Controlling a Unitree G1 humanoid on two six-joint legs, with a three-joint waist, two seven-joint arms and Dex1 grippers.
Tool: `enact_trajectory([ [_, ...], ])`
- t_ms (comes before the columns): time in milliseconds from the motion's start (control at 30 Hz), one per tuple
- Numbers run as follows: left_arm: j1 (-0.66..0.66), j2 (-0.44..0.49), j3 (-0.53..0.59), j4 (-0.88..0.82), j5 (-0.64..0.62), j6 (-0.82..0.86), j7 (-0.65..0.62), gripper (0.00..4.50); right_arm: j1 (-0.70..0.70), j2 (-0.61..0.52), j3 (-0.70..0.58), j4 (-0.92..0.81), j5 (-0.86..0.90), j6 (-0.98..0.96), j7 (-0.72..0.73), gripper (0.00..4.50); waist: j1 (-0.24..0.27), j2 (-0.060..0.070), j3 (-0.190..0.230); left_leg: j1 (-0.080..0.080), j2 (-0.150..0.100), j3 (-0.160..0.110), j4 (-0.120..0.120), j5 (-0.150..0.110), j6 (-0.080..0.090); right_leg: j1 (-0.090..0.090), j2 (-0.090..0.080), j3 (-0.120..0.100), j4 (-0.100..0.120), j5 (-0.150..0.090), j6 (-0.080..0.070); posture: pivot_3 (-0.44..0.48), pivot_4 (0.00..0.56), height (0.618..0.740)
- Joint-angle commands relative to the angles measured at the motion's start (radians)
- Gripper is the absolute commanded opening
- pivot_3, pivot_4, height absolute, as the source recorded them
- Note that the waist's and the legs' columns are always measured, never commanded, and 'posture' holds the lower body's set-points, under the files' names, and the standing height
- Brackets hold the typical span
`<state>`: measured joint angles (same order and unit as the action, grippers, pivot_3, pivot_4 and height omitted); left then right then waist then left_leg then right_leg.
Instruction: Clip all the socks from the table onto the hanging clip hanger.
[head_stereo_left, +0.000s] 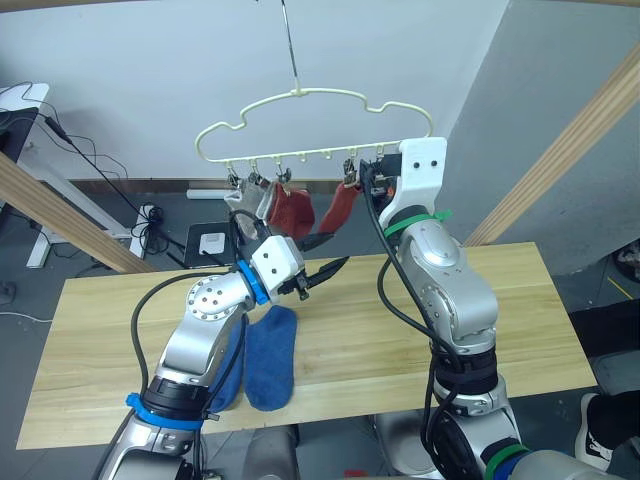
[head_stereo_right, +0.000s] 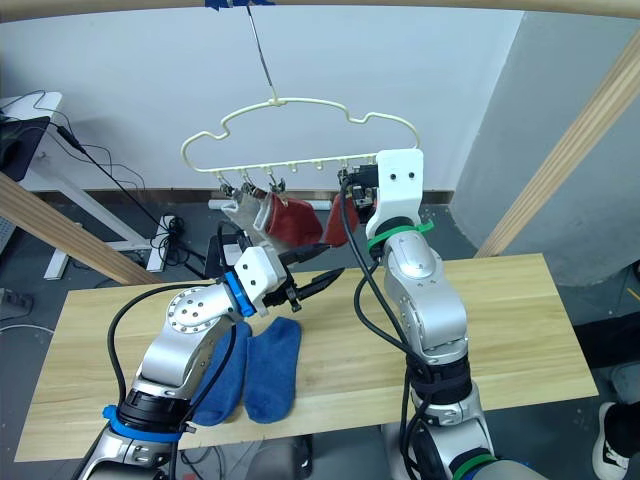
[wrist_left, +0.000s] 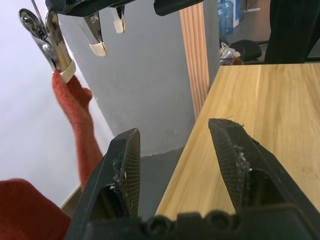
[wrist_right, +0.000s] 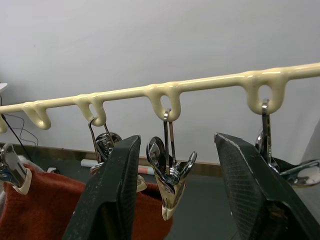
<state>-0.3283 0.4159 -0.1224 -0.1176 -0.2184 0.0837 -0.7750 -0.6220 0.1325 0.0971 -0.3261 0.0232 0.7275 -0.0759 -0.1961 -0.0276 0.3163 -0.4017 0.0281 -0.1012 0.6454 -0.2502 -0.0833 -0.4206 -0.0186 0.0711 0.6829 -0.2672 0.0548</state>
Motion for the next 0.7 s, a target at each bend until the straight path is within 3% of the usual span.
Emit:
enact_trajectory([
  [33, -0.003, -0.005, -0.006, -0.022, 0.004, -0.016, 0.0, 2.42, 0.003, 0.019, -0.002, -0.056, 0.001, 0.005, -0.016, 2.42, 0.0, 0.0, 0.0, 0.0, 0.0, 0.0, 0.0, 0.0, 0.0, 0.0, 0.0, 0.0, 0.0, 0.0, 0.0, -0.274, 0.259, 0.74],
  [700, -0.003, -0.007, -0.01, -0.02, 0.004, -0.019, -0.003, 2.42, 0.015, 0.031, -0.002, -0.076, 0.023, 0.015, -0.018, 2.42, -0.001, 0.0, 0.0, 0.0, 0.0, 0.0, 0.0, 0.0, 0.0, 0.0, 0.0, 0.0, 0.0, 0.0, 0.0, -0.279, 0.261, 0.74],
])
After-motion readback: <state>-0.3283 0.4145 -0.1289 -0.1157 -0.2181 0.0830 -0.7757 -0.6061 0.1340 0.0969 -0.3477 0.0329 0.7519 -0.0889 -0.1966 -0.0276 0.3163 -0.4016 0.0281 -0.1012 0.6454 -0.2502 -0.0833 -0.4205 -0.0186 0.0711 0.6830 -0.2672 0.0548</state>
